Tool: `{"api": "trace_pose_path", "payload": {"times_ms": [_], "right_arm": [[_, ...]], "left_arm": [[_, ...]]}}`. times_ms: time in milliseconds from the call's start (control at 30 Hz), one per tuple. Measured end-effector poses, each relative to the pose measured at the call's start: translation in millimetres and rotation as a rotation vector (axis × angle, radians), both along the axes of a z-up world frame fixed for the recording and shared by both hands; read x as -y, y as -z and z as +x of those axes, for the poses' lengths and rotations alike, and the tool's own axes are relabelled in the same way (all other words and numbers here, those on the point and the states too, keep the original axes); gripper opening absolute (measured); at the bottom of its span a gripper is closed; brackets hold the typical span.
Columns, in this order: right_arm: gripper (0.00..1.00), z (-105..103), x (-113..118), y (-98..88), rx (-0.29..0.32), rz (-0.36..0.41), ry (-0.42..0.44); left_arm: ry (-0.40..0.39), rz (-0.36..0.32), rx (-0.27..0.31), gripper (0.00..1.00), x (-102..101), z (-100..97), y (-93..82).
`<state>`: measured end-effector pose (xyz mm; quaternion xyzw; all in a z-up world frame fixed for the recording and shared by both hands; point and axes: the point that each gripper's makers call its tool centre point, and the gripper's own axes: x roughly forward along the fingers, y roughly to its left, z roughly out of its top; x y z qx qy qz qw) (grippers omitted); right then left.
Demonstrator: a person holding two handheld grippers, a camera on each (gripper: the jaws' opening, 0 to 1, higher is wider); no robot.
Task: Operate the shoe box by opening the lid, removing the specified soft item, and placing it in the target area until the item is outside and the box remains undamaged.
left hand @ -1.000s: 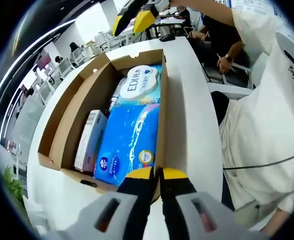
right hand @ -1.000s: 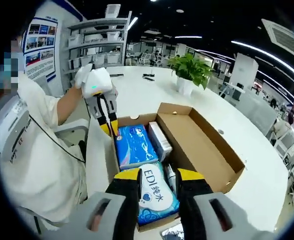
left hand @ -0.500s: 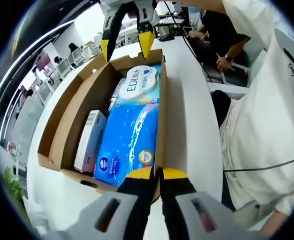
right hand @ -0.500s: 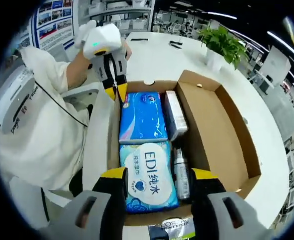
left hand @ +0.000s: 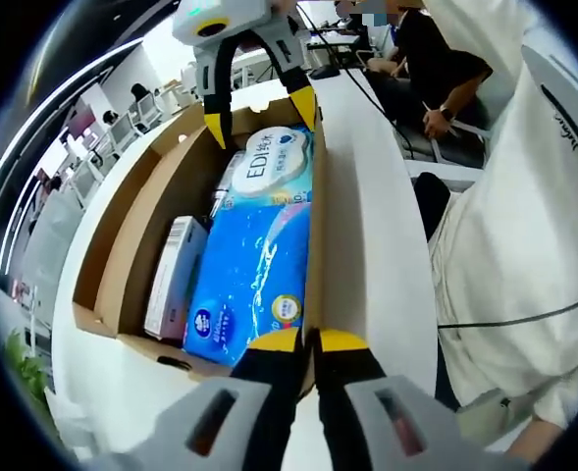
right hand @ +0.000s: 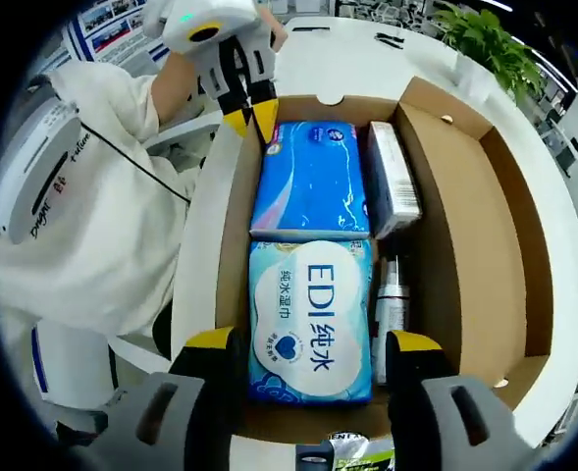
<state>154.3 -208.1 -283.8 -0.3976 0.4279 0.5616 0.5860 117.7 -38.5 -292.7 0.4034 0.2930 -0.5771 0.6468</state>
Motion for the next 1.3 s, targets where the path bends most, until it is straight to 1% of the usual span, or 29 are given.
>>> {"api": "trace_pose_path", "payload": {"times_ms": [33, 100, 200, 300, 333, 433, 467, 500, 533, 600, 633, 733, 933, 1067, 1167, 1300], "right_arm": [[0.62, 2, -1, 1.8, -0.001, 0.001, 0.002], [0.61, -1, -4, 6.6, -0.032, 0.005, 0.013], [0.6, -3, -5, 12.6, -0.029, -0.018, -0.005], [0.58, -4, -7, 15.0, -0.031, -0.019, -0.014], [0.57, -5, -7, 18.9, -0.038, -0.043, -0.016], [0.55, -9, -12, 25.9, -0.023, -0.084, -0.063], [0.56, -7, -10, 27.5, -0.009, -0.119, -0.075], [0.56, -7, -14, 29.5, -0.016, -0.115, -0.074], [0.57, -6, -17, 33.0, -0.032, -0.124, -0.053], [0.59, -6, -17, 37.1, -0.038, -0.137, -0.058], [0.59, -6, -16, 39.7, -0.036, -0.149, -0.035], [0.59, -10, -16, 39.7, -0.022, -0.148, -0.036], [0.59, -12, -16, 42.3, -0.013, -0.163, -0.027], [0.6, -12, -17, 48.6, 0.003, -0.184, -0.011], [0.61, -11, -18, 53.7, 0.001, -0.203, -0.003], [0.65, -6, -18, 65.7, -0.005, -0.255, 0.017]], "left_arm": [[0.001, 0.001, 0.0, 0.04, 0, -0.1, 0.0], [-0.004, 0.004, -0.005, 0.04, 0, -0.3, 0.3], [-0.01, 0.009, -0.007, 0.04, 0, -0.2, 0.4], [-0.017, 0.015, -0.01, 0.04, 0, -0.3, 0.7], [-0.024, 0.019, -0.012, 0.04, 0, -0.2, 0.9], [-0.026, 0.024, -0.009, 0.04, 0, -0.3, 1.1], [-0.027, 0.025, -0.011, 0.04, 0, -0.2, 1.0], [-0.031, 0.027, -0.015, 0.04, 0, -0.1, 1.1], [-0.038, 0.04, -0.015, 0.04, 0, -0.5, 1.8], [-0.04, 0.063, -0.002, 0.04, 0, -0.9, 2.9], [-0.044, 0.064, -0.004, 0.04, 0, -0.8, 3.3], [-0.055, 0.057, -0.015, 0.04, -1, -0.5, 3.0], [-0.063, 0.063, -0.025, 0.04, -1, -0.4, 3.5], [-0.066, 0.06, -0.033, 0.04, 0, -0.4, 3.7], [-0.066, 0.06, -0.035, 0.04, 0, 0.3, 3.7], [-0.069, 0.057, -0.046, 0.04, 0, 0.6, 3.6]]}}
